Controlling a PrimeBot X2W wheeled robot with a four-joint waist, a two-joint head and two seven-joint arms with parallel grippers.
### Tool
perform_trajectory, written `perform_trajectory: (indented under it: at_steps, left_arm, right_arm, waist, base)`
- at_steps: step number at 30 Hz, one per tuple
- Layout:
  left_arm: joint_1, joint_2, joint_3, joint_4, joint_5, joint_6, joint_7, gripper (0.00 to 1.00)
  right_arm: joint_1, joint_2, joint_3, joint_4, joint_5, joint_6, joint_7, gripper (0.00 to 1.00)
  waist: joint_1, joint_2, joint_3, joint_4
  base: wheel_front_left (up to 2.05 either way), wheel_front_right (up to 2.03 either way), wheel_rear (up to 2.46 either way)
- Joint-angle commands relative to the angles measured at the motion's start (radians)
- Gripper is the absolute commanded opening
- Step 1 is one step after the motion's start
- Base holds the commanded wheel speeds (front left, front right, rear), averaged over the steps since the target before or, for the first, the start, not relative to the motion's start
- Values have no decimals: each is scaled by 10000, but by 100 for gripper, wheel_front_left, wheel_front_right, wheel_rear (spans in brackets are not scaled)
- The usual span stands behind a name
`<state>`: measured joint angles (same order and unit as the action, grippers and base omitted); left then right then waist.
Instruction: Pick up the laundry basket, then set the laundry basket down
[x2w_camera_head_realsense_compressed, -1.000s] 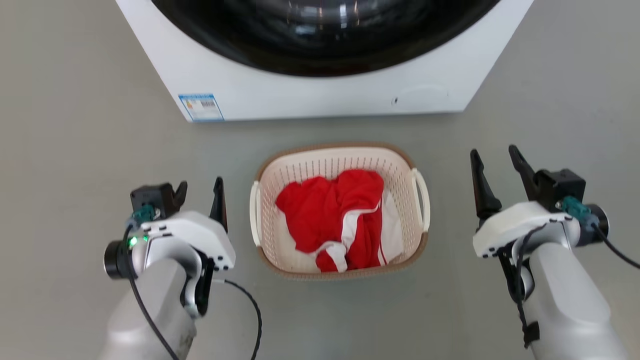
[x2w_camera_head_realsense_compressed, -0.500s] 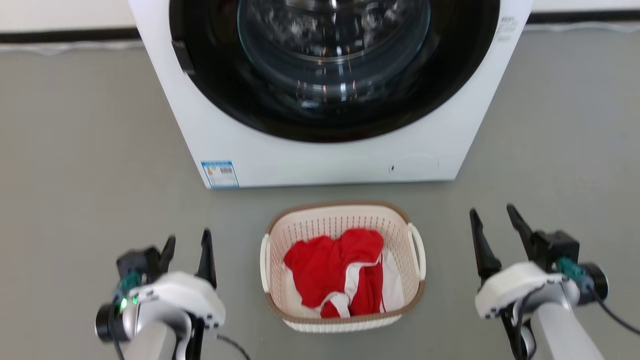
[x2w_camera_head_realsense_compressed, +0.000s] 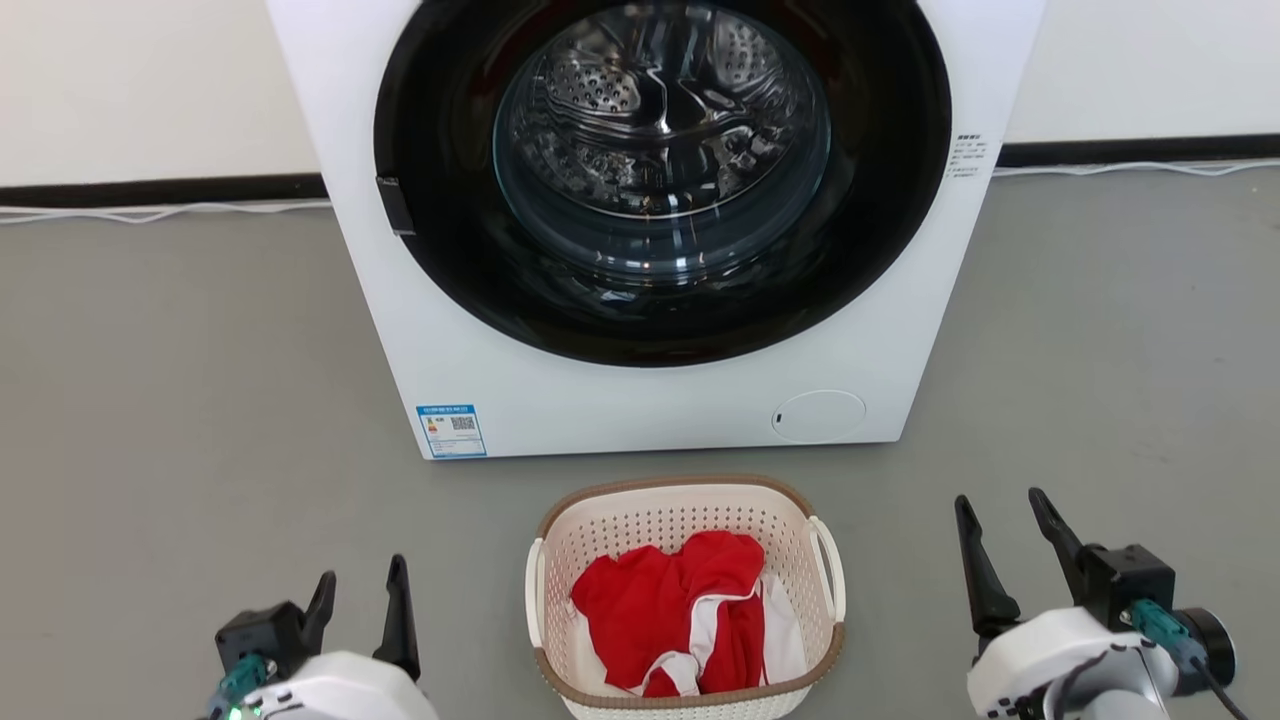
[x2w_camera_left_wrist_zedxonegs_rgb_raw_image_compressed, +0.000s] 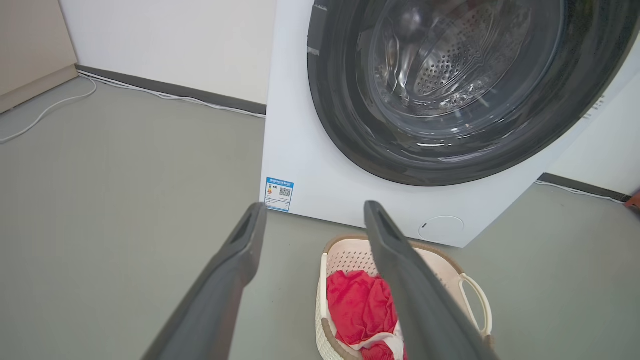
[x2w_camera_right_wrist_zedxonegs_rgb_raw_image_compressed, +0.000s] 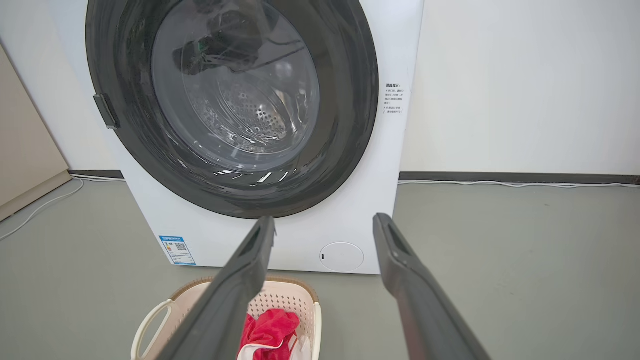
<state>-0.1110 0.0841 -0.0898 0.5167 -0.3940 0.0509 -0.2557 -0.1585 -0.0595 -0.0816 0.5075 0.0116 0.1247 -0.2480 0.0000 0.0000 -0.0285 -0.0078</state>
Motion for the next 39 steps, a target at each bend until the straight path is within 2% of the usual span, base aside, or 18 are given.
perform_trajectory:
  at_steps: [1,10,19,20,27,31,34,39]
  left_arm:
    - [-87,81,374,-316,147,-57,-60,100]
    - [770,-76,758,-1021,454,2,-61,100]
    - [913,-166,908,-1308,542,-104,-61,100]
    - [1190,-215,574,-974,418,-80,5,0]
    - [1420,-309,601,-503,194,-109,98,0]
    - [1372,-310,668,-604,-310,-178,254,0]
    - [1349,-311,693,-664,-614,-220,334,0]
    - [1294,-312,741,-762,-1119,-289,469,0]
  right_arm:
    - [-53,-69,214,-345,-5,60,-137,100]
    - [617,-33,37,-788,-59,60,-138,100]
    - [801,31,0,-1039,-111,60,-138,100]
    - [978,79,-189,-703,-15,-4,6,0]
    - [1214,164,-230,-227,233,-12,131,0]
    - [1185,161,-253,-323,882,-9,305,0]
    - [1188,159,-232,-398,1276,-7,370,0]
    - [1175,156,-206,-521,1925,-4,483,0]
  waist:
    - [0,0,-47,3]
    - [0,0,-352,45]
    - [0,0,-439,34]
    - [0,0,-439,36]
    - [1,0,-433,40]
    - [22,0,-423,40]
    - [4,0,-391,40]
    - [1,0,-351,42]
  base:
    - [0,0,0]
    - [0,0,0]
    - [0,0,0]
    - [0,0,0]
    - [0,0,0]
    - [0,0,0]
    - [0,0,0]
    - [0,0,0]
